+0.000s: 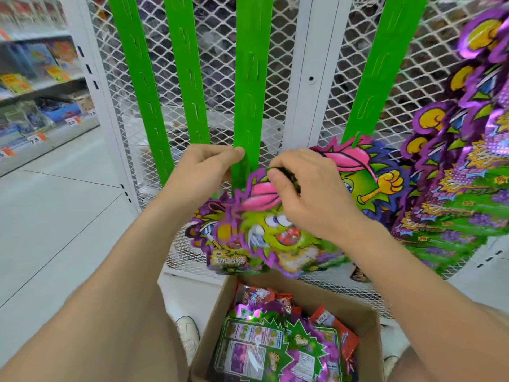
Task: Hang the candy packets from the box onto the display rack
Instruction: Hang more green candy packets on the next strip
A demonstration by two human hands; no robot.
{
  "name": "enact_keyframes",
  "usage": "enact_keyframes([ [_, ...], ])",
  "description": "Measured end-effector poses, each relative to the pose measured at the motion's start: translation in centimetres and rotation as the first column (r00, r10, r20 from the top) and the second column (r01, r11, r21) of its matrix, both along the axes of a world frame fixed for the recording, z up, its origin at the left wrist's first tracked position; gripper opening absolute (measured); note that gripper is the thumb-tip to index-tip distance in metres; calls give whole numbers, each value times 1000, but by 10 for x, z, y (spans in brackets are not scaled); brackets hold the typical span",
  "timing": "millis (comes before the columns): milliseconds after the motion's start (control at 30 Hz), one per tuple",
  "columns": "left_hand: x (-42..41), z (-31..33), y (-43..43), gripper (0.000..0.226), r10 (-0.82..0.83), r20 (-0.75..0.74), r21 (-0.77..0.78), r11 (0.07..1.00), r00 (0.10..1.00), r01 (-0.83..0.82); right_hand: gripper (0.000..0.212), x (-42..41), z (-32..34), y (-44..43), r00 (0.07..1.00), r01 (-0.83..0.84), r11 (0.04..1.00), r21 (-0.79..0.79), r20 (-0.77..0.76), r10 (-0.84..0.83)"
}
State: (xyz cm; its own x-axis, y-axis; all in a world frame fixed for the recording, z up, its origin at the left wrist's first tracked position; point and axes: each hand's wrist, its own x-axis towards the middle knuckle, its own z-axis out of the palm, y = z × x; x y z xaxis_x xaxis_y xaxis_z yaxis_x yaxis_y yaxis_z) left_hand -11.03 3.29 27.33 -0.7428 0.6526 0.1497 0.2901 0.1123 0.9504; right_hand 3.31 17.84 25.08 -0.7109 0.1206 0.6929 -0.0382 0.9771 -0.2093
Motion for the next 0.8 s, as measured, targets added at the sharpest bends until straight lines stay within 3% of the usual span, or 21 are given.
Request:
enact_keyframes([
  [100,0,0,1,34,-25,10,-12,1000,1000,25,11,1,4,0,1000,2,999,34,-6,-2],
  [367,1,2,2,38,-20,93,-55,998,996,25,18,-11,6,-12,969,149,953,-265,-152,-194],
  [533,6,7,-1,27,-180,91,-36,982,979,184,23,-17,5,-14,961,168,924,-343,-153,-232],
  [800,5,6,-2,24,-179,149,-24,983,972,184,30,-21,1,-15,961,214,889,-406,-78,-267],
])
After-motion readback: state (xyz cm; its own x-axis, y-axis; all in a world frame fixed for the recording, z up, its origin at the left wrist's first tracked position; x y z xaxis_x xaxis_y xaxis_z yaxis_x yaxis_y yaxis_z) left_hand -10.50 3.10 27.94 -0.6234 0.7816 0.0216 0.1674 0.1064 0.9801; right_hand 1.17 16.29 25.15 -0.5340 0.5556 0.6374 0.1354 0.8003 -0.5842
